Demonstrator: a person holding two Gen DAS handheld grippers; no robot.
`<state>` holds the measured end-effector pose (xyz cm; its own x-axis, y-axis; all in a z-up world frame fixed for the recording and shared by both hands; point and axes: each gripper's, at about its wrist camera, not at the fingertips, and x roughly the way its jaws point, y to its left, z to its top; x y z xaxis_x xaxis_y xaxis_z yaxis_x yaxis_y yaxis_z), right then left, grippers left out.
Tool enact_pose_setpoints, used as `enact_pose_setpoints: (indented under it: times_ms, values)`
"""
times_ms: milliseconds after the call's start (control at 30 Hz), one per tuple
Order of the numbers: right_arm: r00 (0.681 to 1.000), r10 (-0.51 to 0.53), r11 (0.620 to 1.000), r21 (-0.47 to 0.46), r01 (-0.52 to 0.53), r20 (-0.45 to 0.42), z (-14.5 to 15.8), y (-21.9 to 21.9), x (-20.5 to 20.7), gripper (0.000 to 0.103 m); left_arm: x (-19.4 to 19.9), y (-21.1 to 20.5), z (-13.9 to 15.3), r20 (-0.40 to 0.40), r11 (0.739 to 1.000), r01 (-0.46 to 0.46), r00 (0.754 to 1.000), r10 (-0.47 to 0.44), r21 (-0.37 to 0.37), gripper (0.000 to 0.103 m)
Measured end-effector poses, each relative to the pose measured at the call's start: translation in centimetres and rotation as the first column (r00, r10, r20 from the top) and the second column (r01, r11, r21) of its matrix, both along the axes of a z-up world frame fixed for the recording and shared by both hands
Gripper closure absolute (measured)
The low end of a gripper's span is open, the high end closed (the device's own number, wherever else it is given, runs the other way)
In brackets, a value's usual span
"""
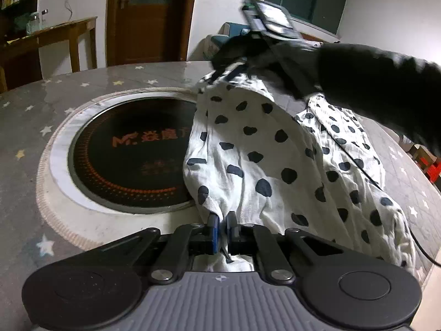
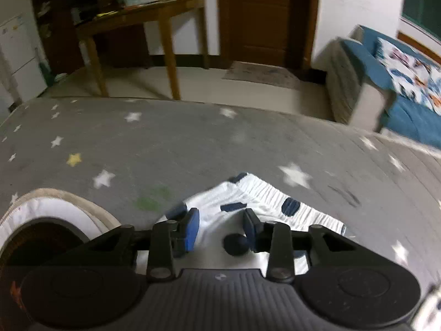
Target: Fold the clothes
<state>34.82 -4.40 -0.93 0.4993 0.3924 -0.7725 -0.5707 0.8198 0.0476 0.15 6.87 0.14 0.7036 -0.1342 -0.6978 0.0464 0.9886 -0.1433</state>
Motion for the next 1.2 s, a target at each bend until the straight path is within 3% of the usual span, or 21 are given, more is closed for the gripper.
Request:
enact_pose_setpoints:
  times_ms: [200,300,400,500,533,600,800,1100,1200]
  values:
    - [0.996,0.089,0.995,0.042,-0.090,0.012,1.0,3.2,-1.1,0.064,-1.6,0.6,0.7,-0.020,0.999,-0.042,0.999,0.042,0.007,0.096]
    - [0.993,0.115,0.992,0.059,-0.116,0.027,2.2,3.4,-1.9,0.064,-1.9,0.8,1.0,-0.021,0.998,-0.066,0.998,0.066,0.006,0.088]
    - [0.996,0.085,0.995,0.047,-0.086,0.031,3.6,0.3,-2.8,0.063,-2.6,0.7,1.9,0.011,0.997,-0.081,0.997,0.081,0.007,0.084]
    - [0.995,0.075,0.997,-0.016,-0.074,0.065,4.2,-3.6,-4.9,0.061,-2.9,0.6,2.8,0.049,0.996,-0.092,0.995,0.092,0.004,0.066]
    - [0.994,0.075,0.997,-0.035,-0.072,0.075,4.2,-4.8,-5.8,0.059,-3.0,0.7,3.1,0.062,0.996,-0.094,0.994,0.094,0.002,0.066]
    - [0.993,0.076,0.995,-0.078,-0.069,0.089,4.3,-7.2,-8.0,0.057,-2.8,0.4,3.4,0.075,0.997,-0.078,0.994,0.077,0.000,0.066]
    - [0.994,0.088,0.993,-0.079,-0.082,0.068,4.0,-14.1,-16.1,0.055,-1.7,-1.9,3.6,0.100,1.000,0.022,0.995,-0.022,0.006,0.064]
    - [0.970,0.238,0.971,0.012,-0.239,0.041,3.8,-18.2,-30.3,0.049,-0.8,-4.7,0.6,0.030,0.989,0.134,0.990,-0.136,0.062,0.064]
    - [0.948,0.316,0.949,-0.022,-0.316,0.028,2.9,-18.0,-33.6,0.049,-1.1,-4.9,0.2,0.019,0.986,0.152,0.988,-0.154,0.071,0.064]
